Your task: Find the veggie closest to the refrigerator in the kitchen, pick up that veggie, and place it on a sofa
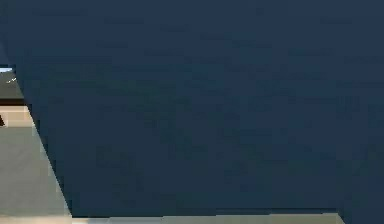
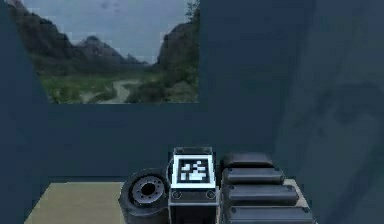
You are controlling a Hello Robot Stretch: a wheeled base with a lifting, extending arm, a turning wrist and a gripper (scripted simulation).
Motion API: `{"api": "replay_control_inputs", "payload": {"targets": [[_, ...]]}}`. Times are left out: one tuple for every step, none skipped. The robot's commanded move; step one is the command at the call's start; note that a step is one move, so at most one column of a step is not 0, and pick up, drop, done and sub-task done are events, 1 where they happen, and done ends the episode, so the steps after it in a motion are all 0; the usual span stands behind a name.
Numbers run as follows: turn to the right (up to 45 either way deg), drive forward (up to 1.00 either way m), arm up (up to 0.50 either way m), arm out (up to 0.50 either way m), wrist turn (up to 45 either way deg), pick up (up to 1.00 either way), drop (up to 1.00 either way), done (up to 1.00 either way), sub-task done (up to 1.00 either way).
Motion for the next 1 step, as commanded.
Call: {"api": "replay_control_inputs", "payload": {"targets": [[33.0,0.0,0.0,0.0,0.0,0.0,0.0,0.0,0.0]]}}
